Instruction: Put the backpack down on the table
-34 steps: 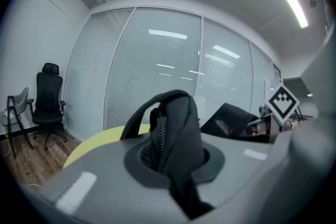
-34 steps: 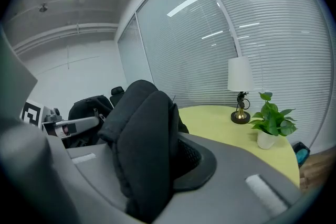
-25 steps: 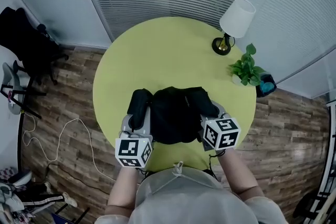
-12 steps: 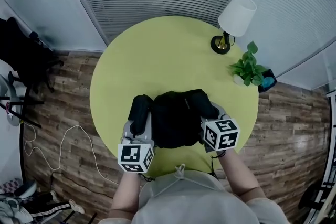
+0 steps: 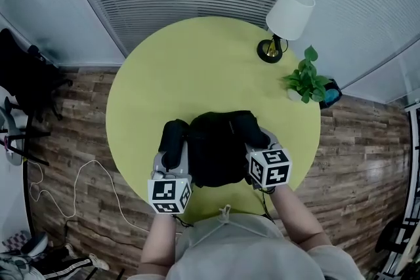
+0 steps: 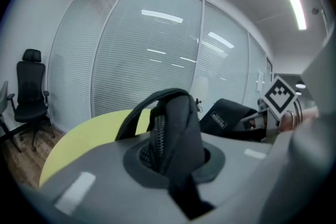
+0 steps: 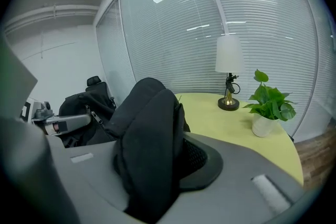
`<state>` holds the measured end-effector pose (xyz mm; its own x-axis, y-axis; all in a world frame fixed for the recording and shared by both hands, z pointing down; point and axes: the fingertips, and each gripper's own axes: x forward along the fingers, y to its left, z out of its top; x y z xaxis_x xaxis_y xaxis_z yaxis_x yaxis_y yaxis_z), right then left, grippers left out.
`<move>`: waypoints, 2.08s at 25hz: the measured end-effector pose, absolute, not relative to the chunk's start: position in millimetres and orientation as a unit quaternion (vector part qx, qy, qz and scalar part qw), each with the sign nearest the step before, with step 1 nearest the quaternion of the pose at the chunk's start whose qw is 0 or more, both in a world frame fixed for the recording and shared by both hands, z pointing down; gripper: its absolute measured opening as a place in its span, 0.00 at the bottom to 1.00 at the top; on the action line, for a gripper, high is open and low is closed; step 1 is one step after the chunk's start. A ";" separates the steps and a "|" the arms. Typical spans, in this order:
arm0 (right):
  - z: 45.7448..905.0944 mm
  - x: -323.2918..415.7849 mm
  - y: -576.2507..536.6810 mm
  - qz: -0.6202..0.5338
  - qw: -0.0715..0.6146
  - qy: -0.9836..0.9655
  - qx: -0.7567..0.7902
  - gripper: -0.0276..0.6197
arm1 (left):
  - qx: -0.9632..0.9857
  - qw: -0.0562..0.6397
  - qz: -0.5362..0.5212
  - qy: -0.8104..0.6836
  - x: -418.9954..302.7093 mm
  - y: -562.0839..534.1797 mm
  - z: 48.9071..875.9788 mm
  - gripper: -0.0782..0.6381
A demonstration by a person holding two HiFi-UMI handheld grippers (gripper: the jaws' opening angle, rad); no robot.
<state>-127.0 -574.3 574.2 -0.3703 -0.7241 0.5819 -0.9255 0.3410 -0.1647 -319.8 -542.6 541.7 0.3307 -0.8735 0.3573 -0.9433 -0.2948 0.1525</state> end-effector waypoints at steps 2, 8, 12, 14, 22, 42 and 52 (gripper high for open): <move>579.9 -126.4 -572.4 0.236 0.211 -0.794 0.519 0.17 | 0.795 0.173 0.107 -0.571 -320.5 -542.0 548.3 0.17; 587.5 -120.5 -571.1 0.224 0.202 -0.797 0.523 0.40 | 0.794 0.208 0.078 -0.565 -320.3 -539.0 562.7 0.25; 590.0 -114.1 -570.0 0.219 0.198 -0.789 0.539 0.63 | 0.789 0.225 0.051 -0.569 -324.0 -538.1 568.2 0.50; 589.1 -110.4 -568.7 0.210 0.195 -0.786 0.548 0.71 | 0.783 0.222 0.049 -0.580 -325.3 -537.0 570.1 0.60; 568.5 -106.1 -546.5 0.181 0.173 -0.793 0.555 0.75 | 0.759 0.218 0.043 -0.612 -327.2 -510.2 566.2 0.71; 466.1 -63.8 -413.8 0.133 0.101 -0.808 0.565 0.04 | 0.754 0.132 -0.025 -0.643 -286.6 -374.6 439.0 0.12; 444.9 -69.5 -363.7 0.113 0.092 -0.841 0.520 0.04 | 0.774 0.111 0.001 -0.623 -251.2 -334.9 425.1 0.12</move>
